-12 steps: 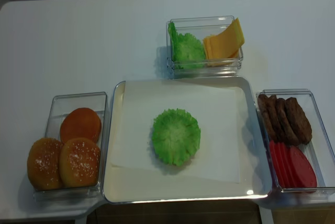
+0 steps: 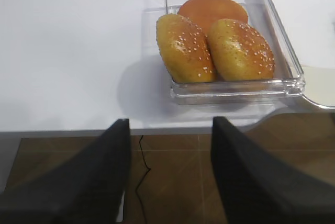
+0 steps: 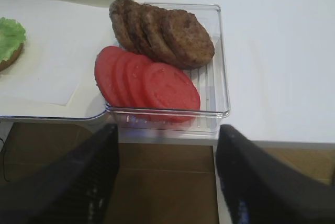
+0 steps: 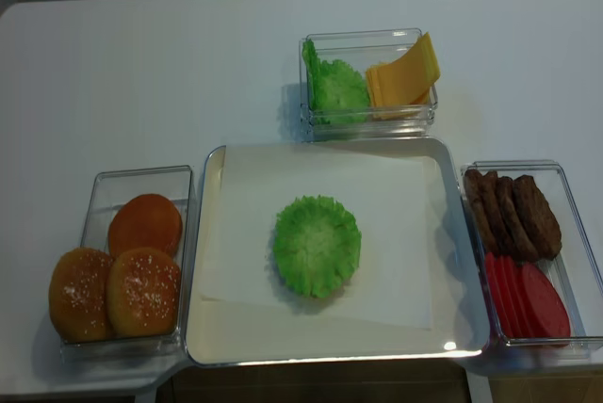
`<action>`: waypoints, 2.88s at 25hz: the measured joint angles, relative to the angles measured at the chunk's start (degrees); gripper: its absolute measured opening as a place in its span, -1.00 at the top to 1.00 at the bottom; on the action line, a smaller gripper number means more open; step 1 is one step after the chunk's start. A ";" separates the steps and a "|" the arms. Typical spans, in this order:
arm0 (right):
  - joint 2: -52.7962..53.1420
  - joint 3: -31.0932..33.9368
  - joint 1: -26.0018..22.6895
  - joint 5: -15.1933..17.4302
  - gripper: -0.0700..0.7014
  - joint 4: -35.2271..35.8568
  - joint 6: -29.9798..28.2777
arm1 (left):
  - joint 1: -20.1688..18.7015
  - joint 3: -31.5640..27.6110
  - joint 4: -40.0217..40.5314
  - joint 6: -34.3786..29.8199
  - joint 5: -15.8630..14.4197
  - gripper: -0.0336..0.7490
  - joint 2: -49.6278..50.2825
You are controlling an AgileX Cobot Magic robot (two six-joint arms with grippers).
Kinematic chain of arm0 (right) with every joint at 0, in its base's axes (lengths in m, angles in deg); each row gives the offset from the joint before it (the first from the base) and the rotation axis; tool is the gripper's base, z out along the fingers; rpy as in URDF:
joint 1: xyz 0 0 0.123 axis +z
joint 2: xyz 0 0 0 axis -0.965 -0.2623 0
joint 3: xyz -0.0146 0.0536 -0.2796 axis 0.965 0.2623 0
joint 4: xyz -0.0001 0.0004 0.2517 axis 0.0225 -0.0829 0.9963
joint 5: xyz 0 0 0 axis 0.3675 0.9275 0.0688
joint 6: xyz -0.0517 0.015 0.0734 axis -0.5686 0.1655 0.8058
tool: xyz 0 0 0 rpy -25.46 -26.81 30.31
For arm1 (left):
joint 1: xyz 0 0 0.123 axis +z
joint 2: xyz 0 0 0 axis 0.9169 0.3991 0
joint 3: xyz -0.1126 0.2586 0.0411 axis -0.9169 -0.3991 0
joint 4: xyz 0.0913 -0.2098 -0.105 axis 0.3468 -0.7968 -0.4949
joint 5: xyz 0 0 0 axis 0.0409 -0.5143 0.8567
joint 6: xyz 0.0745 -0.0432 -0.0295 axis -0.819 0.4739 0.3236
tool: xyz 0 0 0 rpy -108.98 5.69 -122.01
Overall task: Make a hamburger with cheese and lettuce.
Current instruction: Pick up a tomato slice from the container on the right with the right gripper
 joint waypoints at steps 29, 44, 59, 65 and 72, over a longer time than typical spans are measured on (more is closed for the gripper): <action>-0.14 -0.90 0.00 -0.25 -0.34 1.78 6.28 | 0.00 0.00 0.00 0.00 0.00 -0.03 0.00; -27.80 -18.89 0.00 0.50 -0.34 5.08 7.08 | 0.00 0.00 0.00 0.00 0.00 -0.03 0.00; -51.70 -29.20 7.56 -0.11 -0.32 0.95 10.54 | 0.00 0.00 0.00 0.00 0.00 -0.03 0.00; -59.61 -30.50 11.78 0.83 -0.31 -0.61 11.29 | 0.00 0.00 0.00 0.00 0.00 -0.03 0.00; -68.42 -30.61 20.11 1.30 -0.25 -6.96 15.97 | 0.00 0.00 0.00 0.00 0.00 -0.03 0.00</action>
